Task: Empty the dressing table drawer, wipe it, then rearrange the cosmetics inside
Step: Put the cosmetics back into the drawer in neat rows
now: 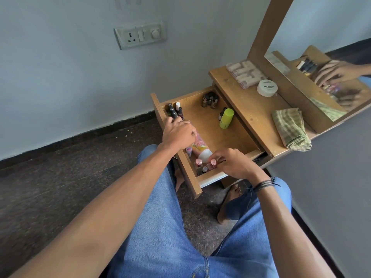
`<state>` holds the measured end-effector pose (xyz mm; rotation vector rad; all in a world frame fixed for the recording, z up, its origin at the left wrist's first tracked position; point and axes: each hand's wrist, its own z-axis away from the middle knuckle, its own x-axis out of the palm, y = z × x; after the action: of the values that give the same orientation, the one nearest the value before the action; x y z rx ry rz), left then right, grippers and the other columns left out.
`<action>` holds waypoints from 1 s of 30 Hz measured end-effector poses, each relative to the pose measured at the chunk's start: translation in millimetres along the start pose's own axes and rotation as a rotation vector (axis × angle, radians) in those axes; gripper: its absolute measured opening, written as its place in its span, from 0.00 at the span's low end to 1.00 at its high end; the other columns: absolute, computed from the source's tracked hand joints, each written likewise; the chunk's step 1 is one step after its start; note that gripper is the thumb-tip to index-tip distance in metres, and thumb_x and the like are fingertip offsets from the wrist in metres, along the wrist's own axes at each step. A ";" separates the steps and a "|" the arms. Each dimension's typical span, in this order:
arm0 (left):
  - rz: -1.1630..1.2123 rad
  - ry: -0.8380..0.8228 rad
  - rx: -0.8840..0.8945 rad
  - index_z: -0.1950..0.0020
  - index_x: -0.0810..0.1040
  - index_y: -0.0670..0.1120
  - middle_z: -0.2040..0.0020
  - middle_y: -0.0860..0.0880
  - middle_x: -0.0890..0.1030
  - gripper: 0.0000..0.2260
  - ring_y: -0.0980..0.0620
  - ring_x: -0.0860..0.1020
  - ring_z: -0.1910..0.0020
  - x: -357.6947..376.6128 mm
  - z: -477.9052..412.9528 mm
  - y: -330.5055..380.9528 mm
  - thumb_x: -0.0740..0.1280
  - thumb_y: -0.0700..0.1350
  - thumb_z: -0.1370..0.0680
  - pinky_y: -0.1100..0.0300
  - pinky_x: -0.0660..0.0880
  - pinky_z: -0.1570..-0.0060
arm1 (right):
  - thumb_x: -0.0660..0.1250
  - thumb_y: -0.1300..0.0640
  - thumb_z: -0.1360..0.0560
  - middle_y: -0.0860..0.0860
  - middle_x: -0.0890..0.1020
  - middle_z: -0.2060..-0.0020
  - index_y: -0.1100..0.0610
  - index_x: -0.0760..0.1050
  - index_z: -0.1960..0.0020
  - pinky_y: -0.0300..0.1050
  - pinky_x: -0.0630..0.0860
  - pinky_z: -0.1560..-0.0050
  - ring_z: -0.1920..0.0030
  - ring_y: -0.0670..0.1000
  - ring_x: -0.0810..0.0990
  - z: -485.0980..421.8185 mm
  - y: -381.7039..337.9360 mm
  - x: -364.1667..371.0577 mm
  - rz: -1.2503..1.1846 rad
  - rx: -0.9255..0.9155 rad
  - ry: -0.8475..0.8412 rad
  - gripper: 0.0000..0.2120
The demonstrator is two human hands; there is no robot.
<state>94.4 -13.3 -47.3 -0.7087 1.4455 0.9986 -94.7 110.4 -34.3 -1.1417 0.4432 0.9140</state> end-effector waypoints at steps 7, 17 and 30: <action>-0.011 -0.011 -0.002 0.48 0.85 0.61 0.41 0.57 0.81 0.10 0.50 0.72 0.41 -1.8 -0.3 0.4 0.64 0.52 0.21 0.48 0.62 0.40 | 0.64 0.69 0.26 0.51 0.83 0.43 0.54 0.83 0.44 0.53 0.80 0.45 0.45 0.53 0.83 -11.9 6.1 -11.3 -0.051 0.005 0.112 0.17; 0.007 -0.012 0.012 0.47 0.85 0.60 0.37 0.56 0.81 0.11 0.50 0.74 0.39 -1.1 -0.8 -0.9 0.64 0.50 0.21 0.48 0.62 0.38 | 0.70 0.47 0.21 0.45 0.86 0.48 0.47 0.83 0.40 0.52 0.81 0.47 0.51 0.50 0.84 -46.8 1.4 15.7 -0.058 0.066 0.217 0.11; 0.043 0.048 0.019 0.55 0.87 0.58 0.67 0.59 0.78 0.14 0.57 0.75 0.60 6.9 -2.9 -3.7 0.61 0.45 0.24 0.53 0.61 0.42 | 0.80 0.46 0.30 0.41 0.86 0.52 0.46 0.84 0.47 0.46 0.79 0.48 0.53 0.42 0.82 -48.2 8.8 14.2 -0.067 0.079 0.193 0.13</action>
<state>95.3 -16.7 -54.9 -0.6942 1.5154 1.0063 -86.9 73.1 -68.1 -1.1701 0.5901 0.7248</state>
